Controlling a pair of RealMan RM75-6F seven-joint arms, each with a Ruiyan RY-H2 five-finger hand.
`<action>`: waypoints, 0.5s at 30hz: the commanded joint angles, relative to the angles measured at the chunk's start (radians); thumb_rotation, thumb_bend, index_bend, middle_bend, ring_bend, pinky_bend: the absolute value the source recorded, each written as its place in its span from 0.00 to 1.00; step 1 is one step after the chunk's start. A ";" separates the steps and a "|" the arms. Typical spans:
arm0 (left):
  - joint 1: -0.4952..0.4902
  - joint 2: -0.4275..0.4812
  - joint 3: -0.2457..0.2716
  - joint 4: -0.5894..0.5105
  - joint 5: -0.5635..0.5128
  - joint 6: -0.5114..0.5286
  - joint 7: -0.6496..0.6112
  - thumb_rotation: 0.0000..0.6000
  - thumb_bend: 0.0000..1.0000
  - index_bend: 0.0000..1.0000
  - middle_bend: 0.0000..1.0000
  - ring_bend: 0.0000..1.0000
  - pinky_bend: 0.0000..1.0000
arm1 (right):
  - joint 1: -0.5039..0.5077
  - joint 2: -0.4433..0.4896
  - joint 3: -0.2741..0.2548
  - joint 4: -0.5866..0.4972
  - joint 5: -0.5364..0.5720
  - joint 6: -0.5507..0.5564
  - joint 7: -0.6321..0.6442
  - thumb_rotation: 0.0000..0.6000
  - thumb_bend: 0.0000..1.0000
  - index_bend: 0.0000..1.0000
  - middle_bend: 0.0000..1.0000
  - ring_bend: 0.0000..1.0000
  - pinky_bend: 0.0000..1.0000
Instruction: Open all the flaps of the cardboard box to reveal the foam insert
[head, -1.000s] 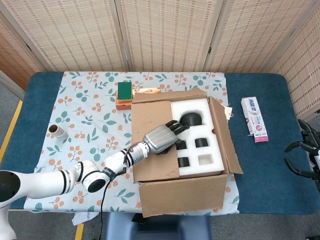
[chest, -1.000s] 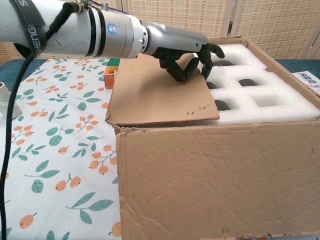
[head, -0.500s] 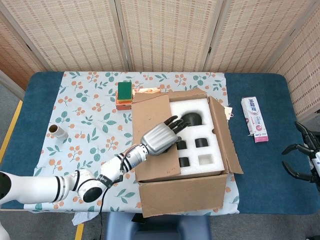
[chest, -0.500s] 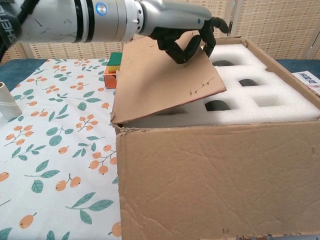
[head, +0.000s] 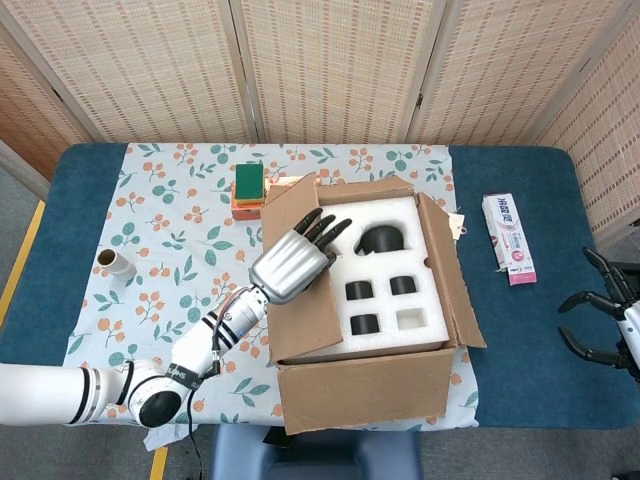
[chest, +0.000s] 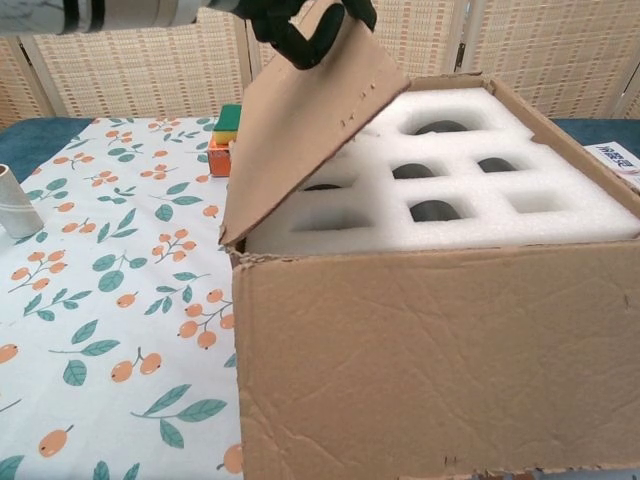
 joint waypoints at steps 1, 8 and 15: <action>0.034 0.051 0.000 -0.059 0.010 0.055 0.024 1.00 1.00 0.53 0.01 0.00 0.00 | 0.001 0.001 -0.001 -0.002 -0.001 0.000 -0.003 0.59 0.41 0.47 0.00 0.00 0.00; 0.116 0.124 0.003 -0.116 0.059 0.140 -0.004 1.00 1.00 0.54 0.02 0.00 0.00 | 0.003 0.002 -0.003 -0.010 0.001 -0.008 -0.019 0.60 0.41 0.47 0.00 0.00 0.00; 0.201 0.186 0.020 -0.137 0.077 0.203 -0.015 1.00 1.00 0.54 0.02 0.00 0.00 | 0.005 0.003 -0.004 -0.023 0.001 -0.012 -0.031 0.59 0.41 0.47 0.00 0.00 0.00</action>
